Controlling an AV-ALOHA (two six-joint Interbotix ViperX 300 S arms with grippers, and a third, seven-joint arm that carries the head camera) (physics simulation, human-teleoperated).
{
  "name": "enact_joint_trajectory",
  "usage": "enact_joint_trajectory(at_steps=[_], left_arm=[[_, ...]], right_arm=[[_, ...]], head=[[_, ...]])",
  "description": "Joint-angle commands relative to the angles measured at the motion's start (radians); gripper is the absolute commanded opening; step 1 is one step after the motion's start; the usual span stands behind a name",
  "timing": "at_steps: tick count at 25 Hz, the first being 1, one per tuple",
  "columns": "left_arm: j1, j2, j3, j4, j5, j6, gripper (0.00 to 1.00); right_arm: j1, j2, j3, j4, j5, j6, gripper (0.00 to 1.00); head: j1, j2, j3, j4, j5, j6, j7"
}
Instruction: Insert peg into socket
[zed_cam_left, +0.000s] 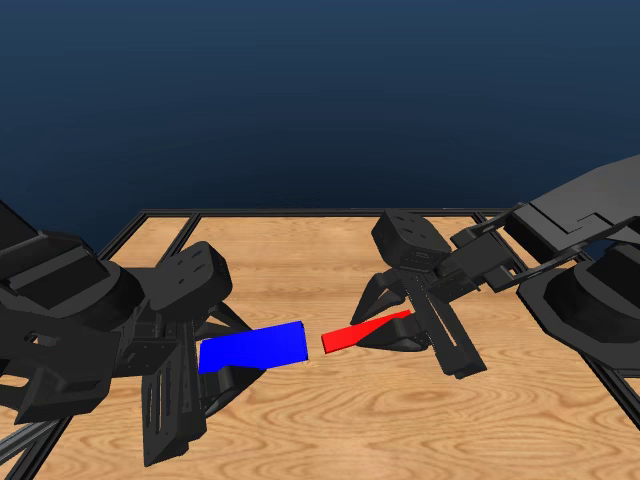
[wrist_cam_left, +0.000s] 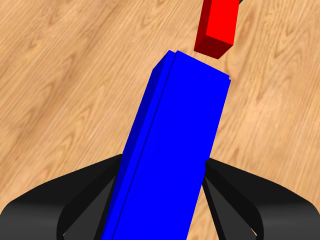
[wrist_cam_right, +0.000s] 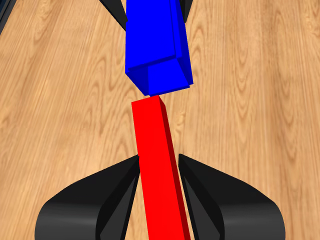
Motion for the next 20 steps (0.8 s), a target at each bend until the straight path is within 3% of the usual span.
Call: enact_joint_trajectory(at_steps=[1, 2, 4, 7, 8, 10, 13, 15, 18, 20], left_arm=[[0.029, 0.003, -0.019, 0.014, -0.074, 0.005, 0.00], [0.007, 0.007, 0.003, -0.003, -0.016, 0.001, 0.00], [0.035, 0.010, -0.013, -0.010, -0.035, 0.025, 0.00], [0.036, 0.016, -0.014, -0.008, -0.060, 0.035, 0.00], [0.030, 0.007, -0.036, -0.016, -0.058, 0.044, 0.00], [0.048, 0.006, -0.018, 0.003, -0.108, 0.032, 0.00], [0.047, 0.008, -0.032, -0.014, -0.078, 0.056, 0.00], [0.040, 0.013, -0.017, -0.022, -0.090, 0.049, 0.00], [0.044, -0.018, -0.037, -0.019, -0.074, 0.064, 0.00], [0.045, -0.015, -0.008, -0.019, -0.067, 0.056, 0.00]], right_arm=[[0.030, 0.011, -0.072, -0.109, 0.132, 0.138, 0.00], [0.021, 0.028, -0.081, -0.135, 0.136, 0.179, 0.00], [0.019, 0.023, -0.086, -0.181, 0.135, 0.236, 0.00], [0.025, 0.054, -0.135, -0.219, 0.191, 0.270, 0.00], [0.036, 0.058, -0.155, -0.232, 0.183, 0.294, 0.00], [0.032, 0.089, -0.169, -0.248, 0.186, 0.306, 0.00], [0.034, 0.123, -0.212, -0.247, 0.165, 0.307, 0.00], [0.036, 0.147, -0.226, -0.253, 0.169, 0.315, 0.00], [0.041, 0.178, -0.243, -0.249, 0.160, 0.316, 0.00], [0.047, 0.185, -0.251, -0.255, 0.171, 0.325, 0.00]], head=[[-0.003, -0.002, -0.009, -0.001, -0.014, 0.001, -0.004], [-0.004, -0.002, -0.009, -0.001, -0.015, 0.002, -0.005], [-0.004, -0.002, -0.010, -0.001, -0.019, 0.002, -0.006], [-0.003, -0.002, -0.012, -0.001, -0.025, 0.001, -0.006], [-0.003, -0.002, -0.012, -0.001, -0.027, 0.001, -0.006], [-0.002, -0.002, -0.013, -0.001, -0.032, 0.000, -0.008], [0.004, -0.001, -0.015, 0.001, -0.040, -0.001, -0.008], [0.009, 0.001, -0.017, 0.001, -0.046, -0.004, -0.008], [0.018, 0.001, -0.018, 0.003, -0.049, -0.007, -0.010], [0.023, 0.002, -0.018, 0.004, -0.050, -0.008, -0.009]])
